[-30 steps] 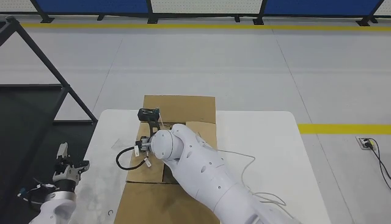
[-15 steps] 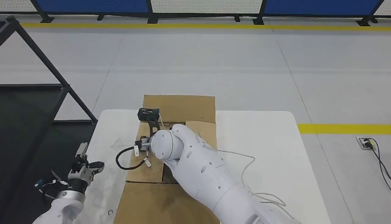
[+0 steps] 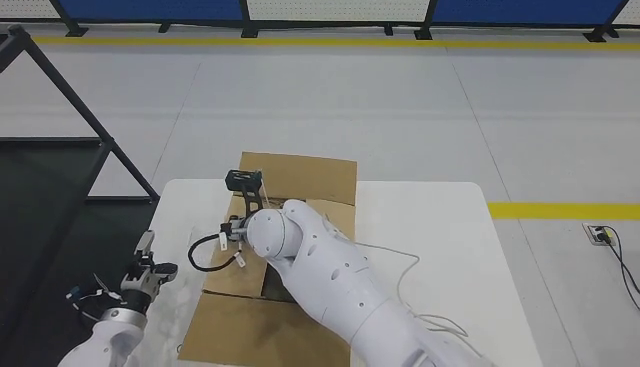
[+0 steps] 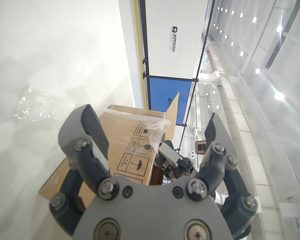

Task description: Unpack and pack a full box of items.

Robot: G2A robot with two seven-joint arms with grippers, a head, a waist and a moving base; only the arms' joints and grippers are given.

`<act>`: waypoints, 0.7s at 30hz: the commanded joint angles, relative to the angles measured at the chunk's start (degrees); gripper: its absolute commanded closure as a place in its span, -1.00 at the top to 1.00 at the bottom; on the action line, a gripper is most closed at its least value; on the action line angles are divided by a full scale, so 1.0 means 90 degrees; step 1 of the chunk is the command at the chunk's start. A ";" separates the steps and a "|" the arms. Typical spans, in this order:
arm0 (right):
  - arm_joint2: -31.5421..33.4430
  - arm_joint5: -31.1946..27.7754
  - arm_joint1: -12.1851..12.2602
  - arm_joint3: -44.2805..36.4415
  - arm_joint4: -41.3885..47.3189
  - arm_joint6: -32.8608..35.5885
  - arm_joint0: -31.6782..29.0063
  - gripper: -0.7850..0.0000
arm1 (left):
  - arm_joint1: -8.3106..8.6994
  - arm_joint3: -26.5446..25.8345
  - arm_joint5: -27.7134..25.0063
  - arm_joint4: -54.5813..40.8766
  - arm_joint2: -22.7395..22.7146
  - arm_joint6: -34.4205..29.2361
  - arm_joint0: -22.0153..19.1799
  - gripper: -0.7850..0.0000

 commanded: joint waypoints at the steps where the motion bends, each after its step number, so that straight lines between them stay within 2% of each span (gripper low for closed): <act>1: 0.0033 -0.0020 0.0005 -0.0005 -0.0006 -0.0045 0.0008 -1.00 | 0.0001 -0.0010 0.0009 0.0005 0.0014 0.0007 -0.0006 1.00; 14: 0.0328 -0.0231 0.0108 -0.0100 -0.0018 -0.0070 0.0016 -1.00 | 0.0002 0.0049 -0.0001 0.0076 0.0145 0.0092 -0.0055 1.00; 21: 0.0662 -0.0633 0.0279 -0.0365 0.0126 0.0097 -0.0065 -1.00 | -0.0033 0.0126 -0.0533 -0.0273 -0.0139 0.0732 0.0007 1.00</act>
